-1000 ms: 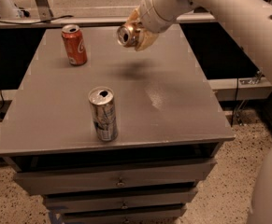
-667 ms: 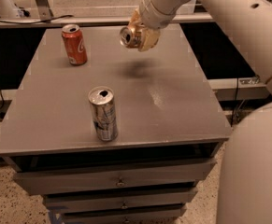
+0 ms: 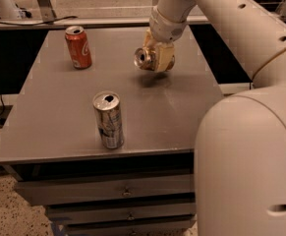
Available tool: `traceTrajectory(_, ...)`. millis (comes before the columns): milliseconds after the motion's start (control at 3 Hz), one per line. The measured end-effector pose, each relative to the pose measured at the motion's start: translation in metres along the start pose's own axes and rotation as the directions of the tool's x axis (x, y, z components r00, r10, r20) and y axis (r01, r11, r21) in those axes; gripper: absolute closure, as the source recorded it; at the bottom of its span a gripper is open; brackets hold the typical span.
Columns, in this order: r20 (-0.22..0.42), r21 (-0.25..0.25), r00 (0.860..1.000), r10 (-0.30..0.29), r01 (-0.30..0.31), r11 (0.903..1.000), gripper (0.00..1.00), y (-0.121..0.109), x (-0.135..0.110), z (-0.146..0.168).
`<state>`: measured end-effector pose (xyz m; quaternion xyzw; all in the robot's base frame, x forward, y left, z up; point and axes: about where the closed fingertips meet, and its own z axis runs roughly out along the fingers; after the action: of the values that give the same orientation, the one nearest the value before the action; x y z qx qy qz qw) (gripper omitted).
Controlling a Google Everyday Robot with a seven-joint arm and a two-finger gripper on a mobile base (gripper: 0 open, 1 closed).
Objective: Knock orange can over
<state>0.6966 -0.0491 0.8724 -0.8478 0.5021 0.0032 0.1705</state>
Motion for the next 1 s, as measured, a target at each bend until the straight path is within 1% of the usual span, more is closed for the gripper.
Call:
traceTrajectory(333,0.012,-0.122,1.0,0.014,-0.013,0.9925,1.0,0.022,-0.003,0.018)
traceTrajectory(667,0.025,-0.173,1.0,0.016,-0.012,0.9848,0.83,0.03,-0.011,0.03)
traceTrajectory(1000,0.042,-0.182,0.999,0.006,0.002,0.9833,0.6,0.03,-0.02,0.034)
